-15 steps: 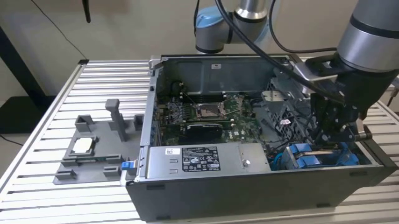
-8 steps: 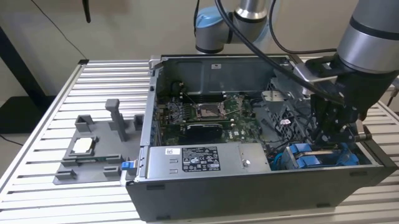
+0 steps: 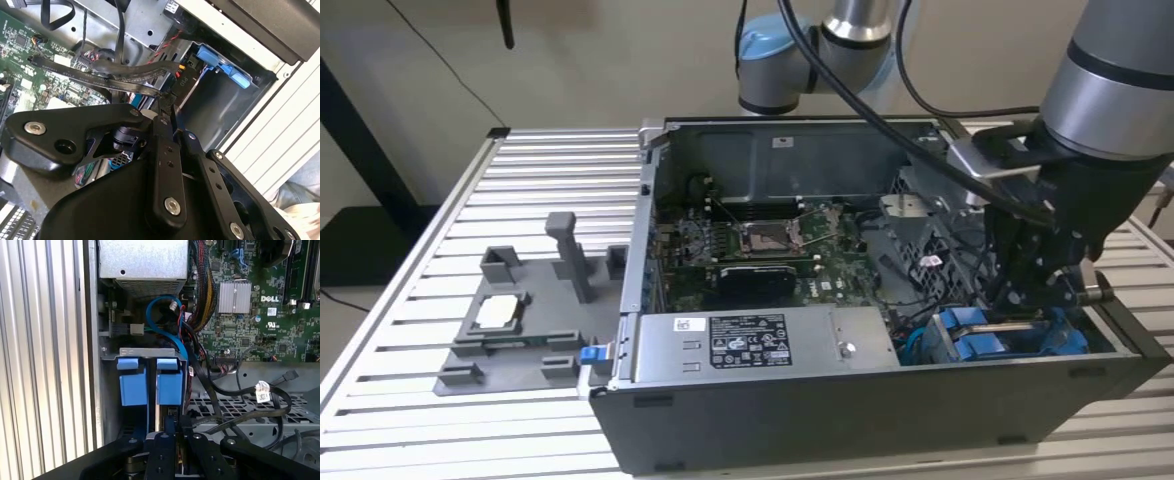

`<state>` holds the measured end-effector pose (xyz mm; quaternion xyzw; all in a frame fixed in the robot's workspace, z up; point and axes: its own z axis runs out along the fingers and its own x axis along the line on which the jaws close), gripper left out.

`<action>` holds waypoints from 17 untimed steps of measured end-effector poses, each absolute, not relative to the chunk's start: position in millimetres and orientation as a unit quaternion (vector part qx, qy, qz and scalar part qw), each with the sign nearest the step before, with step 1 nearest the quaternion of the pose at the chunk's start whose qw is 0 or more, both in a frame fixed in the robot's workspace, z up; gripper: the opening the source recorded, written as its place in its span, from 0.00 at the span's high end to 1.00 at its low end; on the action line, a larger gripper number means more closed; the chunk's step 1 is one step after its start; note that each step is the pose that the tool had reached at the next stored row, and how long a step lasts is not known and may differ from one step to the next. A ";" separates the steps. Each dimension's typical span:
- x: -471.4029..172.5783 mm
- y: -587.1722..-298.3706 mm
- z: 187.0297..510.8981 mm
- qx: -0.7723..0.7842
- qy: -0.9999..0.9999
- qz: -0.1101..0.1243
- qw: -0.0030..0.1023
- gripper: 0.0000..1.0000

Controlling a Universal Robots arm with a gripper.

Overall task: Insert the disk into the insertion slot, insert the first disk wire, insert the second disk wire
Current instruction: 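Insert the second disk wire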

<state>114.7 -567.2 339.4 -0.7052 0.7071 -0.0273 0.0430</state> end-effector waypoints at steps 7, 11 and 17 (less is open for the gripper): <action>114.8 -567.2 336.7 -0.704 0.708 -0.027 0.043 0.84; 114.8 -567.2 336.5 -0.704 0.708 -0.027 0.043 0.84; 114.7 -567.2 336.2 -0.704 0.708 -0.027 0.043 0.82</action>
